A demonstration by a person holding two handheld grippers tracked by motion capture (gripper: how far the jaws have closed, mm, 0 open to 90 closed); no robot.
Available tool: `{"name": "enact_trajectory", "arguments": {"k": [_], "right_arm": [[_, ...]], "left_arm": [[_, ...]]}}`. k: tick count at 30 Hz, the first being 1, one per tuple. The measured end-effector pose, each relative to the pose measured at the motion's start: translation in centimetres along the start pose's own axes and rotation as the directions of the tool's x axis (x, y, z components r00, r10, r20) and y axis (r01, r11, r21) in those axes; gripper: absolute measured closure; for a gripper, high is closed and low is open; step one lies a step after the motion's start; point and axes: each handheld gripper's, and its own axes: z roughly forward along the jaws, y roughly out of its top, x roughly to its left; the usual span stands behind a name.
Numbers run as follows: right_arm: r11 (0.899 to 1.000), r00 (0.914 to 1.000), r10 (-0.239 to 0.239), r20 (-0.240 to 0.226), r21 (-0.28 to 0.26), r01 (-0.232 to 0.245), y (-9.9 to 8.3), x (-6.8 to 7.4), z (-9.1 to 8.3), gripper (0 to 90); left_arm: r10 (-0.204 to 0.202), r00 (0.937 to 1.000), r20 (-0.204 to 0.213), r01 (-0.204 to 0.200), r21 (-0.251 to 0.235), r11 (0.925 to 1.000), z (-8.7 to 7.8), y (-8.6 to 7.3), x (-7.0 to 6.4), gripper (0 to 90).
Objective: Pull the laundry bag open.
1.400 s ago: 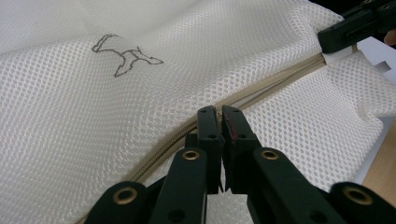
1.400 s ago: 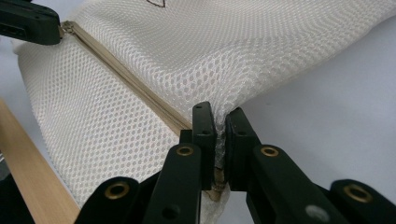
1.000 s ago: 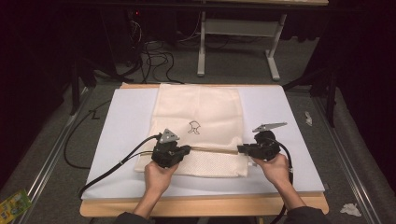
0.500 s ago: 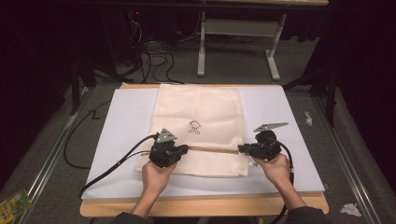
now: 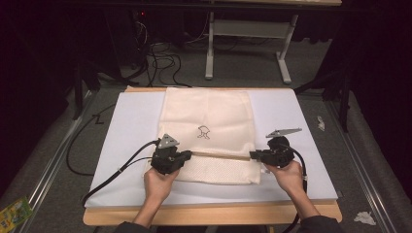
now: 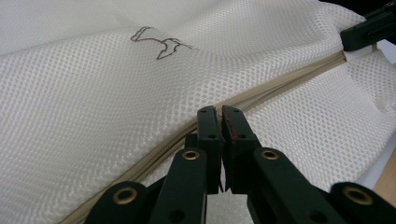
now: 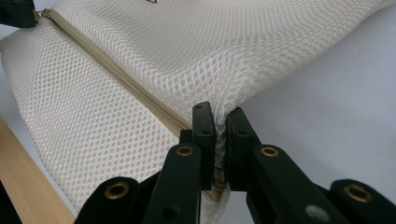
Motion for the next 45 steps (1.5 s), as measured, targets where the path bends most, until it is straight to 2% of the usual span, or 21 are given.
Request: {"name": "enact_trajectory", "arguments": {"k": [20,24,32,34,45], "right_arm": [[1.000,0.9995,-0.018,0.027,-0.004,0.018,0.0,0.0,0.0,86.0],[1.000,0.9993,-0.015,0.033,-0.005,0.015,0.0,-0.2,-0.1,86.0],[1.000,0.9992,-0.015,0.037,-0.020,0.015,0.0,-0.3,-0.3,86.0],[0.999,0.9986,-0.032,0.043,-0.023,0.033,0.1,-0.3,-0.4,86.1],[0.999,0.9981,-0.025,0.056,-0.026,0.027,0.2,-0.4,-0.6,86.0]], "left_arm": [[-0.022,0.9996,-0.017,0.022,-0.017,0.9996,-1.2,-0.2,1.3,87.3],[-0.017,0.9994,-0.030,0.017,-0.017,0.9997,-1.4,-0.2,1.4,87.3],[-0.017,0.9994,-0.031,0.017,-0.018,0.9997,-1.7,-0.2,1.6,87.2],[-0.027,0.9988,-0.039,0.026,-0.024,0.9994,-1.7,-0.2,1.7,87.3],[-0.045,0.9973,-0.058,0.043,-0.032,0.9986,-2.7,-0.5,2.7,87.3]]}}
